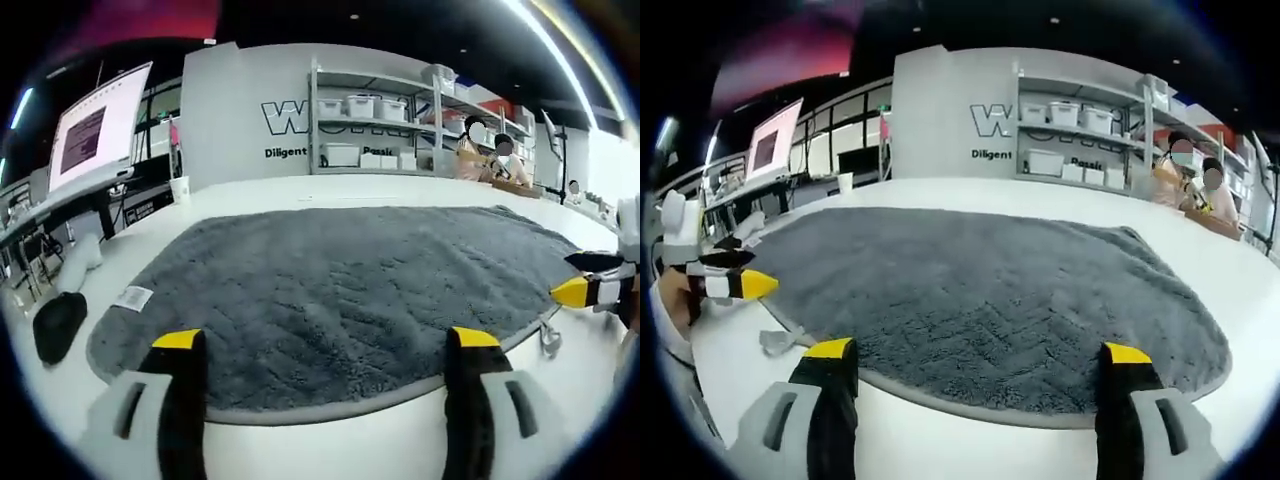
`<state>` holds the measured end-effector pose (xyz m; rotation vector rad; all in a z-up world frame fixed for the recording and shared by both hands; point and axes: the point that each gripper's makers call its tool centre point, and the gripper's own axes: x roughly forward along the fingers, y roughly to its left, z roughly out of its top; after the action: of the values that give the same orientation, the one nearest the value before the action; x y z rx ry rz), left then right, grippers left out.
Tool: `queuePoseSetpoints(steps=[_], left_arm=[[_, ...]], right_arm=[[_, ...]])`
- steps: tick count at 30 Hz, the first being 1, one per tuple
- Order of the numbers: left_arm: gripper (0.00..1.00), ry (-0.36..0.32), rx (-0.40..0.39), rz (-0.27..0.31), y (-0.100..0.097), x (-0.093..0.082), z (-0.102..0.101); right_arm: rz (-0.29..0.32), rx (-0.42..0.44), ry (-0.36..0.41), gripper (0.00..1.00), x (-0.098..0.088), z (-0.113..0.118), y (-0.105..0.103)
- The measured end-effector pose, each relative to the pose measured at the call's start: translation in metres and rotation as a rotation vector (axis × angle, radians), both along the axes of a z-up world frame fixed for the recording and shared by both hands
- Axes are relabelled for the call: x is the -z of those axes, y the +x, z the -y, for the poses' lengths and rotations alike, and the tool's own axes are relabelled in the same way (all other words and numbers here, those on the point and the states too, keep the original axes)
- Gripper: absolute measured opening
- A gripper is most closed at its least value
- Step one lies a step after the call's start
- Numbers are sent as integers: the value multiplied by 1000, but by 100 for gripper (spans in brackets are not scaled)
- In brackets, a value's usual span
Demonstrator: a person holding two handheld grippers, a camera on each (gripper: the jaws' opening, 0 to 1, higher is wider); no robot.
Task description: Open the folded towel by lifting each exposed corner and separating the folded layers until the towel lies flat within the target outline without major curled edges
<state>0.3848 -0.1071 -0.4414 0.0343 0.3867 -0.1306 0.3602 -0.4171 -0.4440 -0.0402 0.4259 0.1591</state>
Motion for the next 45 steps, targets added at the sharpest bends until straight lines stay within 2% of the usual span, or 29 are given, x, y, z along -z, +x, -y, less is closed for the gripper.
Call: queuePoseSetpoints(steps=[25,31,34,38,45], left_arm=[[97,1,-4,-5,-3,0,0],[98,3,7,-11,-4,0,0],[98,10,16,-27,-5,-1,1],[99,30,38,-21,-5,-4,4],[99,19,53,-15,-6,-13,-2]], right_arm=[[1,-12,2,99,-1,-1,-4],[-21,-24,0,99,0,-2,-6],[-46,-35,-1,99,0,-3,-7],[-76,-59,7,99,-1,-4,-9],[-87,-90,11,99,-2,-6,-13]])
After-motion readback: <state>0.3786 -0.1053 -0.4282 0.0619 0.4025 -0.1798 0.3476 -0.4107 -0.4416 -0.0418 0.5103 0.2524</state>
